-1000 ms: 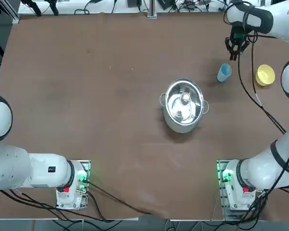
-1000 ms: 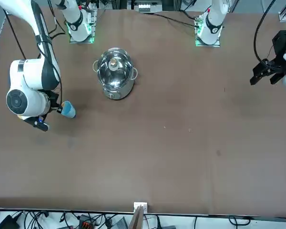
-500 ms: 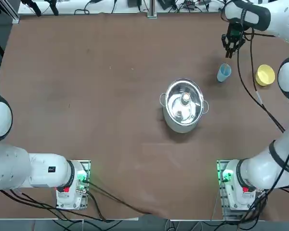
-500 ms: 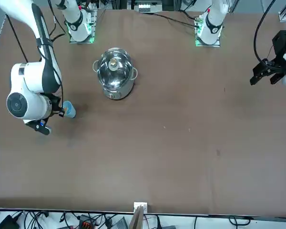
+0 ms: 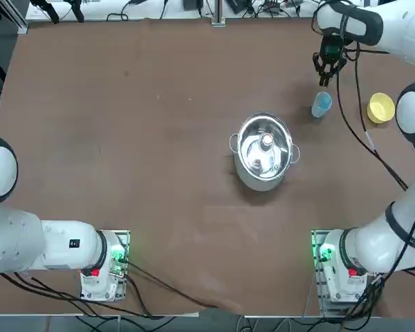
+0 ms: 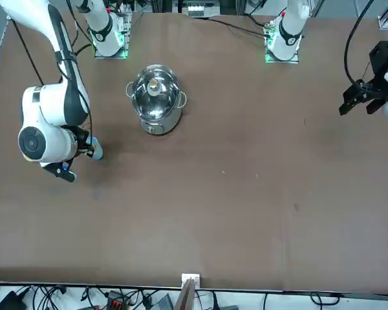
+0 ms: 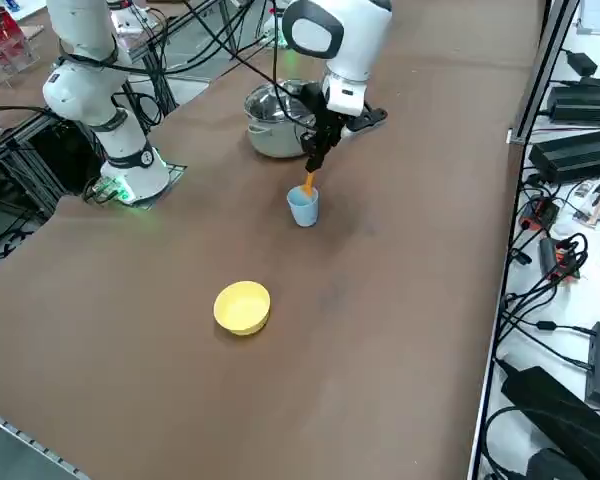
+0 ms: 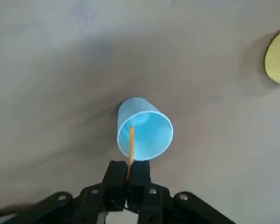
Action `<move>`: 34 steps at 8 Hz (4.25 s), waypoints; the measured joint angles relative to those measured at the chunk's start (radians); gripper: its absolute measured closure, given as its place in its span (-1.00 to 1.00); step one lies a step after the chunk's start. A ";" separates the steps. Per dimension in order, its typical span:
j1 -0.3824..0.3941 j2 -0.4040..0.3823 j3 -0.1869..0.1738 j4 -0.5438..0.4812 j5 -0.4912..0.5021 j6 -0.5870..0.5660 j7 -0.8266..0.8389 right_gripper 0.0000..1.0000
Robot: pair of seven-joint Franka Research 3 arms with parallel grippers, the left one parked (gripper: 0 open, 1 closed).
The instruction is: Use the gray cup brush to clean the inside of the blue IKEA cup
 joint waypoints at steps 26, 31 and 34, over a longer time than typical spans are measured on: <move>-0.028 0.080 -0.013 0.143 -0.073 -0.103 0.105 0.92; -0.036 0.057 -0.026 0.309 -0.091 -0.251 -0.012 0.92; -0.074 0.058 -0.085 0.298 -0.247 -0.244 -0.114 0.92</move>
